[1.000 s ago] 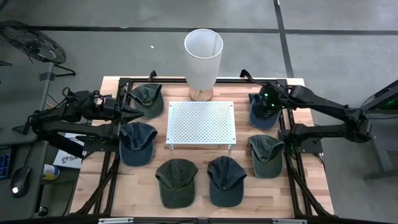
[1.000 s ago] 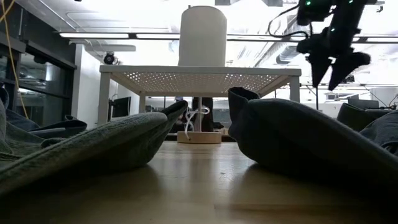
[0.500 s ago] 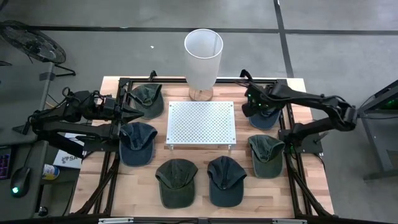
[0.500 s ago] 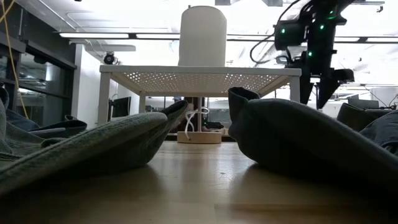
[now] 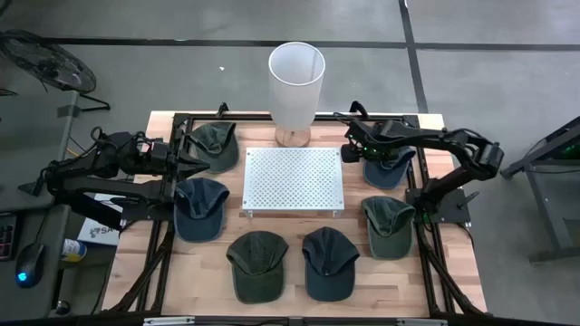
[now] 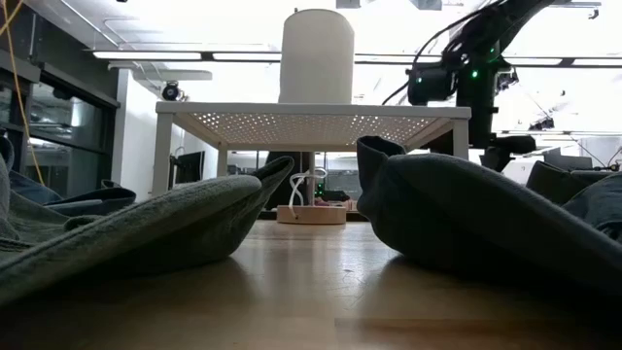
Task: Pick & Place hat
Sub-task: Put the top right blue cap on the shelf
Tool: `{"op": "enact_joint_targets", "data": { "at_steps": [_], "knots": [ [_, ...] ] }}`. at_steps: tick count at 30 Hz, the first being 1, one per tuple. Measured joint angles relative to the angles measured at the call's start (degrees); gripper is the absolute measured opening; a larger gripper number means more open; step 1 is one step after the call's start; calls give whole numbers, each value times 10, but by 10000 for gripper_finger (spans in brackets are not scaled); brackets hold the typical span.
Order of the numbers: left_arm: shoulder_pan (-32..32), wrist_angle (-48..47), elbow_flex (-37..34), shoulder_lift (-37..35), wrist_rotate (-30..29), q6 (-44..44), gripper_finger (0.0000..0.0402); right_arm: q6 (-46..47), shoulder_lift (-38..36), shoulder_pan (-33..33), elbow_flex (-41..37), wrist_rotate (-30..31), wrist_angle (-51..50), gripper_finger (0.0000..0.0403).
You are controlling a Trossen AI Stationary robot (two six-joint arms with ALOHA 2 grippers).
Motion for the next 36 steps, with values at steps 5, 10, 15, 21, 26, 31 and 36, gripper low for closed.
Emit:
{"op": "enact_joint_targets", "data": {
  "at_steps": [5,10,15,21,26,31,36],
  "knots": [
    [0,0,0,0,0,0,3,-11,19,-18,4,7,0,271],
    [0,0,0,0,0,0,3,-16,33,-27,4,4,-3,271],
    [0,0,0,0,0,0,3,-17,34,-29,4,9,-9,258],
    [0,0,0,0,0,0,3,-17,34,-29,4,9,-26,199],
    [0,0,0,0,0,0,3,-29,33,-29,4,8,-28,134],
    [0,0,0,0,0,0,3,-36,26,-29,4,-3,-37,76],
    [0,0,0,0,0,0,3,-37,-9,-28,4,-3,-64,22]
  ]
}}
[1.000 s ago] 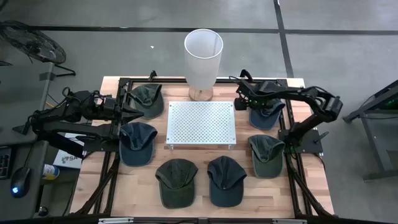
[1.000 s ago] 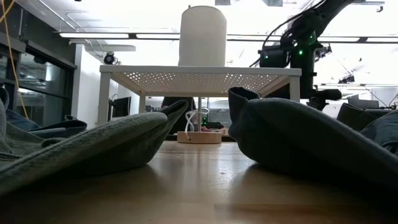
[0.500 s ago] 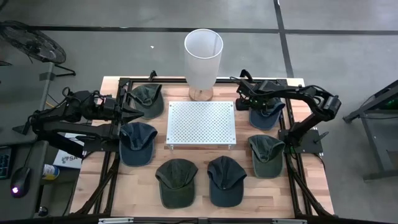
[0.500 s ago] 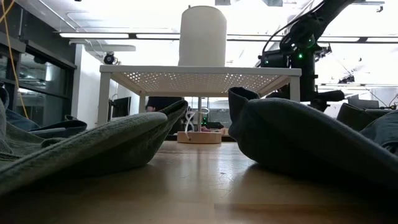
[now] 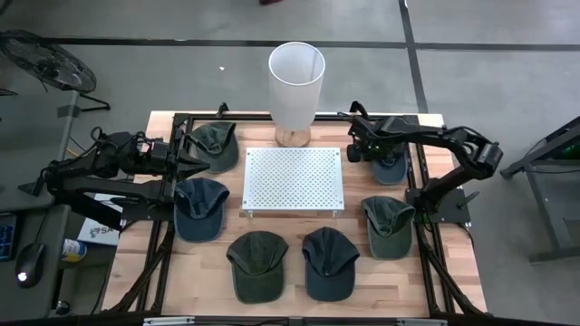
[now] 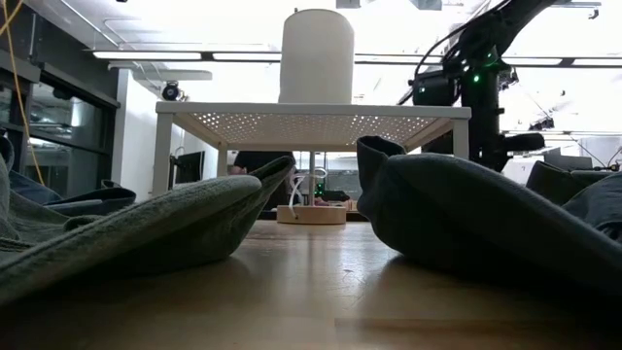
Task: Pick & Place hat
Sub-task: Put the top right blue cap on the shelf
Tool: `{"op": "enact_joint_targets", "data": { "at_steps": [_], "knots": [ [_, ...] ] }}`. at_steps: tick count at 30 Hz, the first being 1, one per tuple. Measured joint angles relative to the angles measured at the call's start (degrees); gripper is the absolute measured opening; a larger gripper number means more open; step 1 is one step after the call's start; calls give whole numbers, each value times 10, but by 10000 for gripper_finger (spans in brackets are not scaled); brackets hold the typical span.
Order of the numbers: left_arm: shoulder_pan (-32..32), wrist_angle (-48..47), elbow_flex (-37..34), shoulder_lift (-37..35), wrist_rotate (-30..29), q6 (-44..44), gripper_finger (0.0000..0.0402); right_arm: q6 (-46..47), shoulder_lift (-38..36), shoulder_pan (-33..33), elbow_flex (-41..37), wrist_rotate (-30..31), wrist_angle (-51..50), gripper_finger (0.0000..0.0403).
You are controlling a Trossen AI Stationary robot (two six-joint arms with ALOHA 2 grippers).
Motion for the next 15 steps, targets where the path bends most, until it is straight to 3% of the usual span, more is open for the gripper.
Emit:
{"op": "enact_joint_targets", "data": {
  "at_steps": [6,15],
  "knots": [
    [0,0,0,0,0,0,3,23,-83,0,0,7,-52,11],
    [0,0,0,0,0,0,3,73,-268,29,0,-10,-129,6]
  ]
}}
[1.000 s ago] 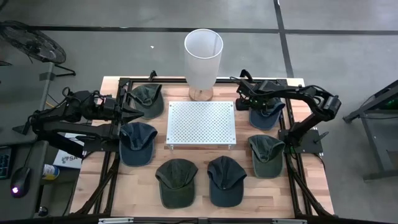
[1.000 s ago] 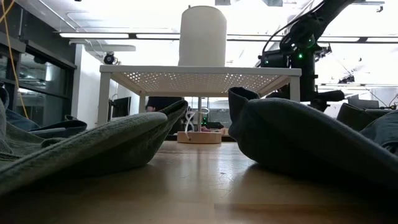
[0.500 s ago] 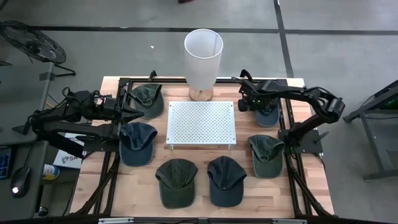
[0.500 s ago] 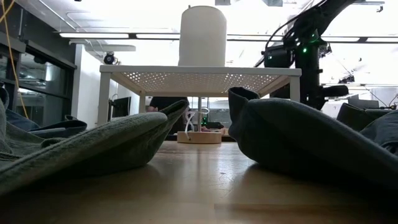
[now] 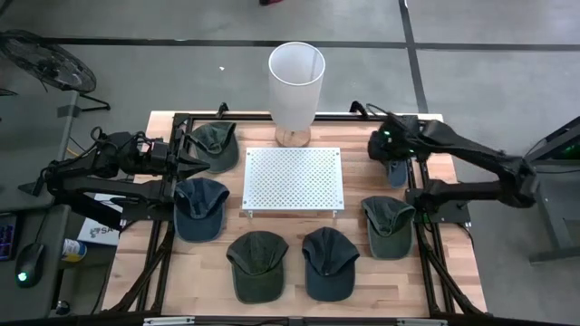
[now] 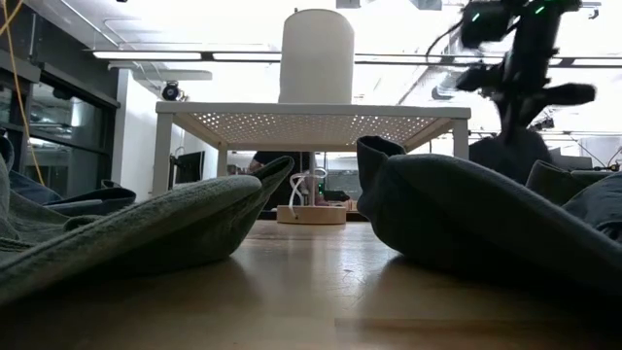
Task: Pick & Place hat
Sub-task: Put the top right blue cap on the shelf
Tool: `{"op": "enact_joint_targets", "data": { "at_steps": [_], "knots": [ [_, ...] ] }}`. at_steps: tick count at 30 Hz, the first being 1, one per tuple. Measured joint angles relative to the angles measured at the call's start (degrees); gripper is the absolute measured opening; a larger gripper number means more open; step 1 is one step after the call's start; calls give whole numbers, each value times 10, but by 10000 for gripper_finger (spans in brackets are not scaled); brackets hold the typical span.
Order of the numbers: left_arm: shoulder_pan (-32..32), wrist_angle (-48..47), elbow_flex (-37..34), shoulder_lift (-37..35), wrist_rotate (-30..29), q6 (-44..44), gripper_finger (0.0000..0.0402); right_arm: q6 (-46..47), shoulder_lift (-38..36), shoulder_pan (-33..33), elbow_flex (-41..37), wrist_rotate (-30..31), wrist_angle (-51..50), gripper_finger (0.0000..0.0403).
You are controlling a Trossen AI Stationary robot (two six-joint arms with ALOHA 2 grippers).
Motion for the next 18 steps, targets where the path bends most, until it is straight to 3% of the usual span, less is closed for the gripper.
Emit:
{"op": "enact_joint_targets", "data": {
  "at_steps": [7,18],
  "knots": [
    [0,0,0,0,0,0,3,15,-128,67,0,-9,-4,6],
    [0,0,0,0,0,0,3,-76,-272,143,0,-32,77,6]
  ]
}}
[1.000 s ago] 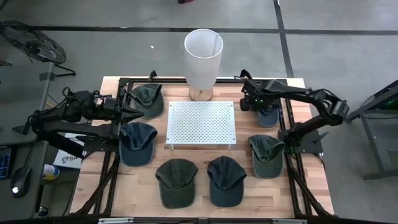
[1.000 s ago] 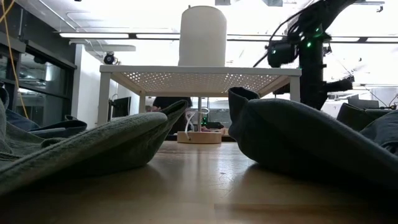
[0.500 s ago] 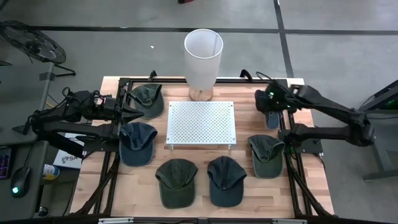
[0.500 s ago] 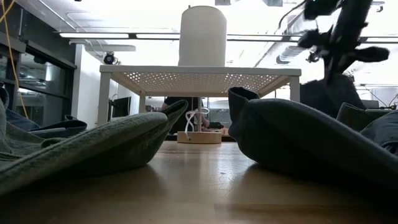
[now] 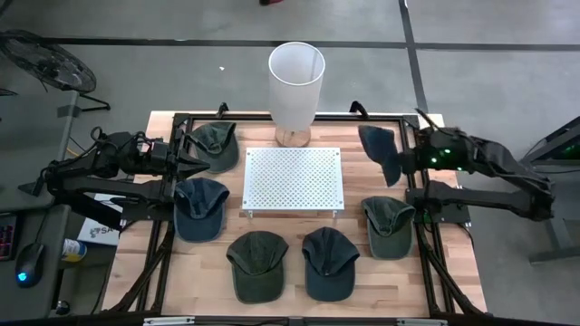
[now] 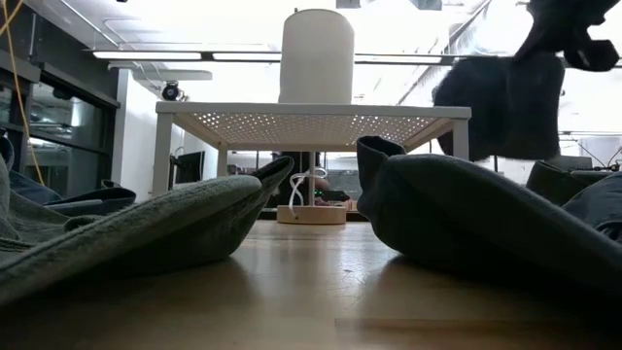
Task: Pick & Place hat
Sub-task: Put the top right blue cap on the shelf
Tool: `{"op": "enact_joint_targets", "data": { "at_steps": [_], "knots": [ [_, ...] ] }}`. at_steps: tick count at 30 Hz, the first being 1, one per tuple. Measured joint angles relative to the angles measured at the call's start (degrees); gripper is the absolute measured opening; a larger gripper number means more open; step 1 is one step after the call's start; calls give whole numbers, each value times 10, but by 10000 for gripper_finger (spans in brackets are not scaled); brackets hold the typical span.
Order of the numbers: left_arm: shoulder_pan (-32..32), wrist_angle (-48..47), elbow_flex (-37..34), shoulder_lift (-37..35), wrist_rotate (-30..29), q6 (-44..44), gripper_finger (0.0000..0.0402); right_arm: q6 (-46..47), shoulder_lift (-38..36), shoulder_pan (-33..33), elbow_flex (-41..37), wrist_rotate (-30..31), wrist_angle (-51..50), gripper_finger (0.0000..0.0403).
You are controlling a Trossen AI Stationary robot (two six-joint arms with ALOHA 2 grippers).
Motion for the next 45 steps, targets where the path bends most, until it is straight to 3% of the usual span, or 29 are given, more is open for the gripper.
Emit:
{"op": "enact_joint_targets", "data": {
  "at_steps": [10,15,21,31,38,45],
  "knots": [
    [0,0,0,0,0,0,3,-65,-28,88,-5,11,146,6],
    [0,0,0,0,0,0,3,-100,-22,138,-14,46,217,6],
    [0,0,0,0,0,0,3,-111,-25,206,-109,75,389,6],
    [0,0,0,0,0,0,3,-110,-7,285,-302,98,785,6],
    [0,0,0,0,0,0,3,-83,42,303,-394,119,992,5],
    [0,0,0,0,0,0,3,-66,91,303,-437,119,1122,5]
  ]
}}
